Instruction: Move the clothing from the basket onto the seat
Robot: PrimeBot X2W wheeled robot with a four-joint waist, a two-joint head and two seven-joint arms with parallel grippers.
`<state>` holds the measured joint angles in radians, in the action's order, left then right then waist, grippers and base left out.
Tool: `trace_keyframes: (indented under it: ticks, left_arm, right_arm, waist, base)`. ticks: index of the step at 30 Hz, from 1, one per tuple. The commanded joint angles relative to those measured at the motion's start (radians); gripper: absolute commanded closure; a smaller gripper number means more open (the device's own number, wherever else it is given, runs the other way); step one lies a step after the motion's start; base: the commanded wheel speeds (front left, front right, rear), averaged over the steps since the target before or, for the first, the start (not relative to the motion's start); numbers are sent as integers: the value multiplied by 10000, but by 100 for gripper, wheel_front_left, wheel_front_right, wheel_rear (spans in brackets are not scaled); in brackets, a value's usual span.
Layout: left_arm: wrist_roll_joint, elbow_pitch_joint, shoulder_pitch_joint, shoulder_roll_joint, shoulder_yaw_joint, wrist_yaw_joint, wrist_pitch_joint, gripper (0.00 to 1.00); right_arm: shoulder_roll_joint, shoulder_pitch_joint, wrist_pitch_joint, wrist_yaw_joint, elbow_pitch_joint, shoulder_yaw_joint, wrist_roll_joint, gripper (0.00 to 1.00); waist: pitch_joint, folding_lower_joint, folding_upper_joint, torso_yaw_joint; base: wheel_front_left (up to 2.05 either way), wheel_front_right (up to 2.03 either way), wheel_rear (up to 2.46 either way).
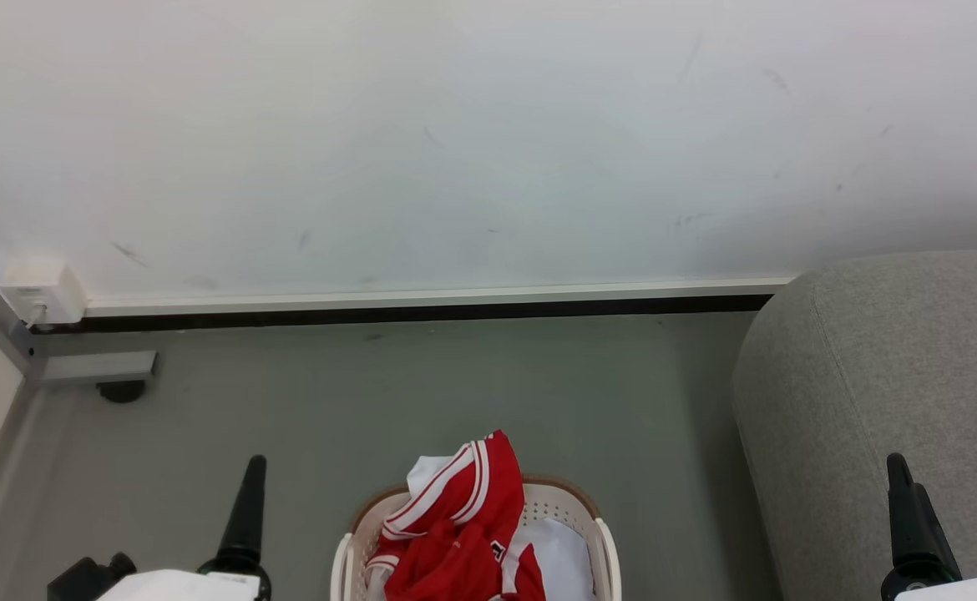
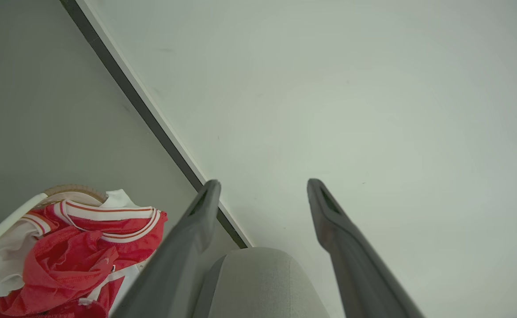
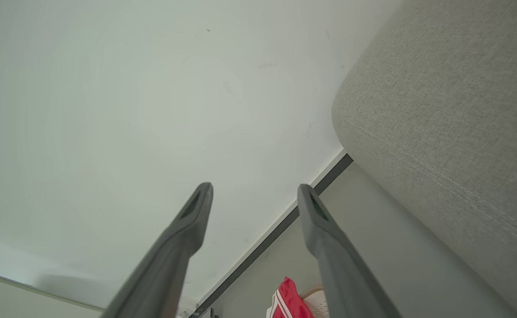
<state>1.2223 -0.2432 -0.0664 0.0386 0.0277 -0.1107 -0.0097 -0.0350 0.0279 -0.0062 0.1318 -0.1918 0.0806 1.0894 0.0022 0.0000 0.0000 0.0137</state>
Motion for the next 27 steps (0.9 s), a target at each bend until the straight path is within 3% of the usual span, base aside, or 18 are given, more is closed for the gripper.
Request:
trace_keyframes:
  ticks: [1,27]
  left_arm:
    - [-575,228,-93,75,-59,57,-108,0]
    - [-4547,602,88,107,-661,227,-1004,0]
  right_arm:
    - [-117,4,-140,-5,254,-14,-557,0]
    - [-156,-270,-1035,-9,404,-295,-4424,0]
  waist:
    - [-5,0,0,10]
    - [-2,0,0,164]
  base:
    - [0,0,0]
    - [0,0,0]
